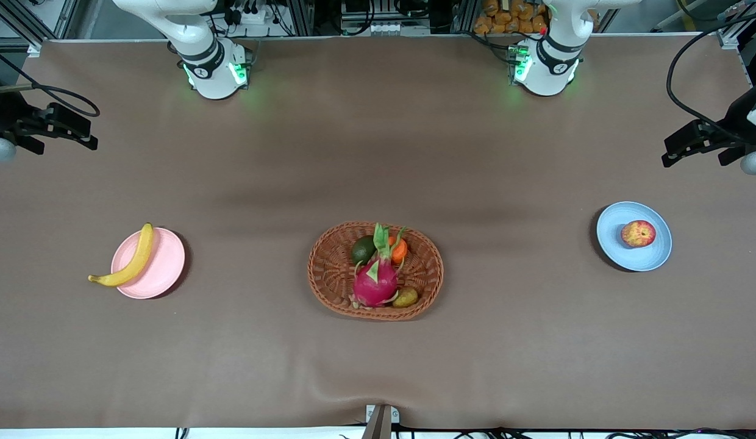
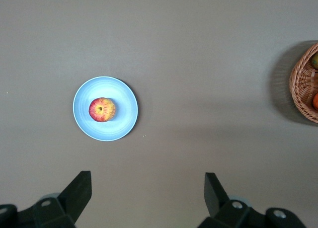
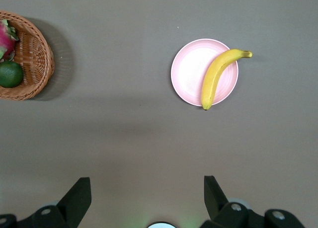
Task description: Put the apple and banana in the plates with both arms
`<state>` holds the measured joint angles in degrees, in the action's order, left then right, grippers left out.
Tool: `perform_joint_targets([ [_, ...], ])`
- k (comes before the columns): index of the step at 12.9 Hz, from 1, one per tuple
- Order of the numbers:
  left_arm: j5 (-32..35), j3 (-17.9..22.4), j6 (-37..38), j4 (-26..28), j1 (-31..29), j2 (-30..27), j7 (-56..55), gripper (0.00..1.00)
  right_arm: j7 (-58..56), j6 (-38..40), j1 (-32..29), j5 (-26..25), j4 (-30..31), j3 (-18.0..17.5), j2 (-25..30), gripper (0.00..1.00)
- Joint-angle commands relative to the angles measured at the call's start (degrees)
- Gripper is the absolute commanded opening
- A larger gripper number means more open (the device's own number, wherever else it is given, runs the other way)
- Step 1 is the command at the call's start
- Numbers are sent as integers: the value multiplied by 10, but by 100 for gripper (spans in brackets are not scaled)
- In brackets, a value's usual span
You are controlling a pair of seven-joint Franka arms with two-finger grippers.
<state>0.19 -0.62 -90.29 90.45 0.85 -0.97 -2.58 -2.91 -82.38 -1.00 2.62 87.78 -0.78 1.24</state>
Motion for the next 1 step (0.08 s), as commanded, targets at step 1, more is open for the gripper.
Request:
perform_joint_targets([
  [1,-2,-1,2,-5,-3,3,10,100,-9,9,-5,-10,-12,-1,-4,100],
])
